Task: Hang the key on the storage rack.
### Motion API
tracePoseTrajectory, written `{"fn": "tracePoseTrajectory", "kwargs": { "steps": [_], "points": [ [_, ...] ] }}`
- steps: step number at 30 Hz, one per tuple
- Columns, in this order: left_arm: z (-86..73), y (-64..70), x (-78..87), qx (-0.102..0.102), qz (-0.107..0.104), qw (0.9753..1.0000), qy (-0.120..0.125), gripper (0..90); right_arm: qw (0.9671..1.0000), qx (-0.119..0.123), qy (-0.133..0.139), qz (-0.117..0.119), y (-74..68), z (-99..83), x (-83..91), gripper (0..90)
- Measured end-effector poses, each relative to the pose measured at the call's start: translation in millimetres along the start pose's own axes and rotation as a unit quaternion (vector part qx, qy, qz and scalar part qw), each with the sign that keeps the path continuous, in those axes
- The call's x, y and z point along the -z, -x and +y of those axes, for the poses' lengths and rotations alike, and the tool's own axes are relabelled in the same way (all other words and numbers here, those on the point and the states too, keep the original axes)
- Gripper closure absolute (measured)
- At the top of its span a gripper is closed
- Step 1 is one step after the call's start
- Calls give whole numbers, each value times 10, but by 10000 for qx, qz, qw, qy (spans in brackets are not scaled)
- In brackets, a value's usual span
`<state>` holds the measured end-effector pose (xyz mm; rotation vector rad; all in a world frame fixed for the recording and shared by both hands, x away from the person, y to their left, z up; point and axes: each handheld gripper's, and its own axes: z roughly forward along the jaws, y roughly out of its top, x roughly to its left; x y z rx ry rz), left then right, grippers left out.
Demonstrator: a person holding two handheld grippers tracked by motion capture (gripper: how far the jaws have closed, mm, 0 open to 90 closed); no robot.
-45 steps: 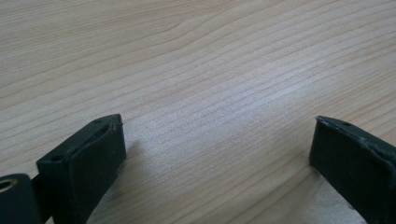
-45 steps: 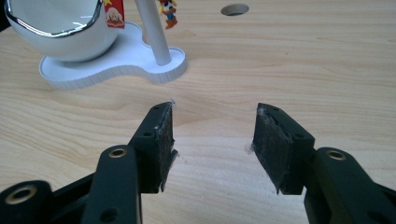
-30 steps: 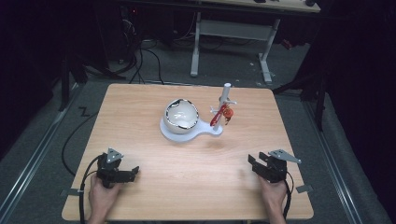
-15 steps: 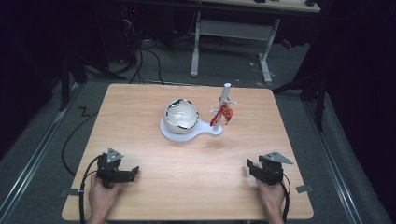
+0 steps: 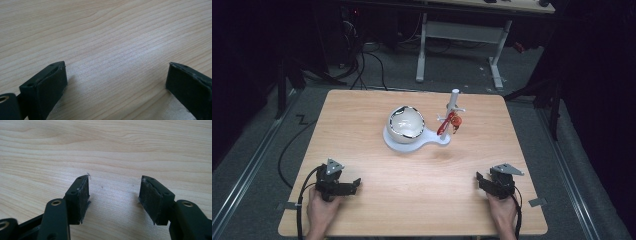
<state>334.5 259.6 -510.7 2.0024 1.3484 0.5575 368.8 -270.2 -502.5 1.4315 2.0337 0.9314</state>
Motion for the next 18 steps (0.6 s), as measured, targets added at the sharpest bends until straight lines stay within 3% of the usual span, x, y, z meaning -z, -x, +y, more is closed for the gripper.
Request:
{"fn": "tracePoseTrajectory", "kwargs": {
  "steps": [5,18],
  "points": [
    [0,0,0,0,1,10000,0,39,9999,81,-134,-36,-11,4,-18,382],
    [-2,3,0,11,2,10000,12,39,9999,76,-146,-45,-13,4,-19,369]
  ]
}}
